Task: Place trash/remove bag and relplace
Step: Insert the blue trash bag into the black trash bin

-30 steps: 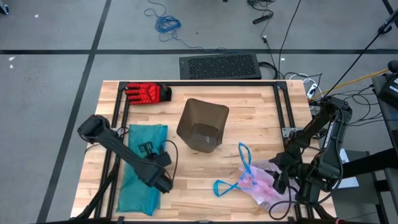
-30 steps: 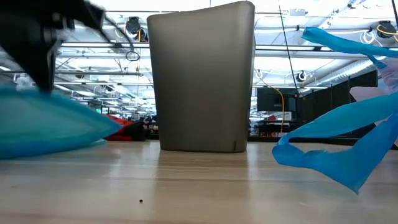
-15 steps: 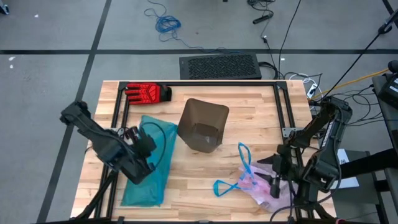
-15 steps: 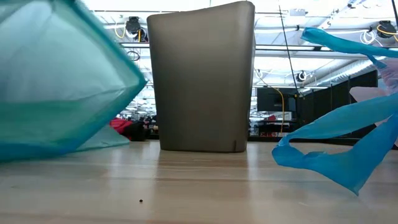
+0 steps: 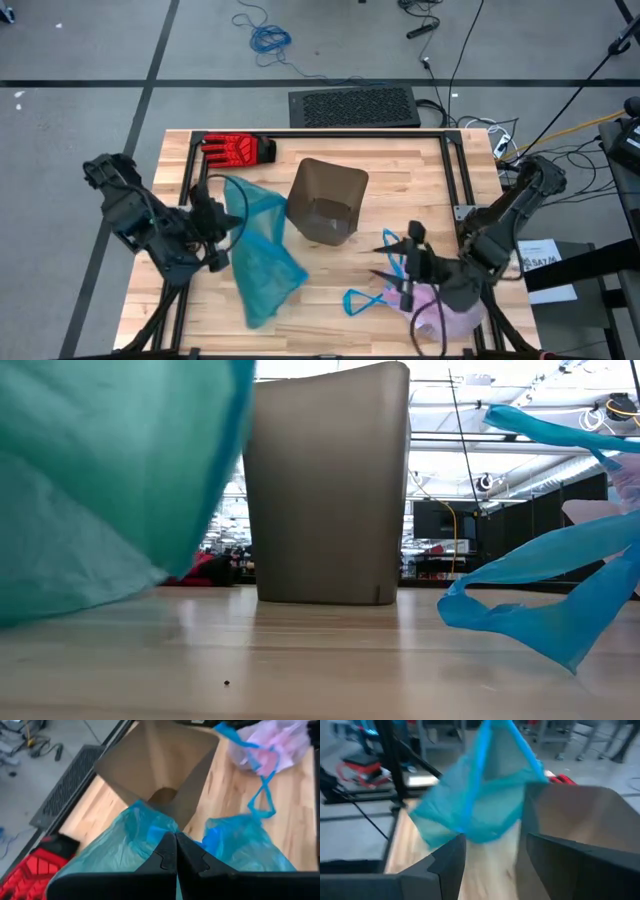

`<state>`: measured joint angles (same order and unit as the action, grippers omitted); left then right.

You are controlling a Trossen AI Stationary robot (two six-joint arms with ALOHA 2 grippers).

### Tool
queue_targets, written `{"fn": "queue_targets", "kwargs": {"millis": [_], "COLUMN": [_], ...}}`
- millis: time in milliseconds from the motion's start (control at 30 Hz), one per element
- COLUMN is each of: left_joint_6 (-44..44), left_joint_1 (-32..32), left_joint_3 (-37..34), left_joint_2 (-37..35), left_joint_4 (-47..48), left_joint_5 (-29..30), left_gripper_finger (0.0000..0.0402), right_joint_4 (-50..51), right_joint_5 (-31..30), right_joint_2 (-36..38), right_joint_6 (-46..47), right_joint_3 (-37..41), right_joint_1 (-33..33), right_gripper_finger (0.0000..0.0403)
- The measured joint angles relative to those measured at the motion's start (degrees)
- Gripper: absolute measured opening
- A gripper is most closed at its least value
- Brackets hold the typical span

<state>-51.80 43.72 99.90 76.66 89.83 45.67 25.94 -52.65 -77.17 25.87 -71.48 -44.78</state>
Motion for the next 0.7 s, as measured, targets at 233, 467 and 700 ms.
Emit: {"fn": "queue_targets", "kwargs": {"millis": [233,467,700], "left_joint_6": [5.3,15.5,21.4], "left_joint_1": [1.8,2.2,2.2], "left_joint_3": [2.3,4.1,6.8], "left_joint_2": [0.0,0.0,0.0], "left_joint_4": [-3.0,-9.6,-12.0], "left_joint_5": [2.2,4.2,5.3], "left_gripper_finger": [0.0000,0.0000,0.0000], "right_joint_4": [-14.6,-22.9,-32.9], "right_joint_5": [19.3,40.2,49.9], "right_joint_2": [-0.9,-4.2,-6.7], "right_joint_6": [-8.2,-10.5,-15.0], "right_joint_3": [0.0,0.0,0.0], "right_joint_1": [9.8,22.0,30.3], "right_gripper_finger": [0.0204,0.0213,0.0223]}}
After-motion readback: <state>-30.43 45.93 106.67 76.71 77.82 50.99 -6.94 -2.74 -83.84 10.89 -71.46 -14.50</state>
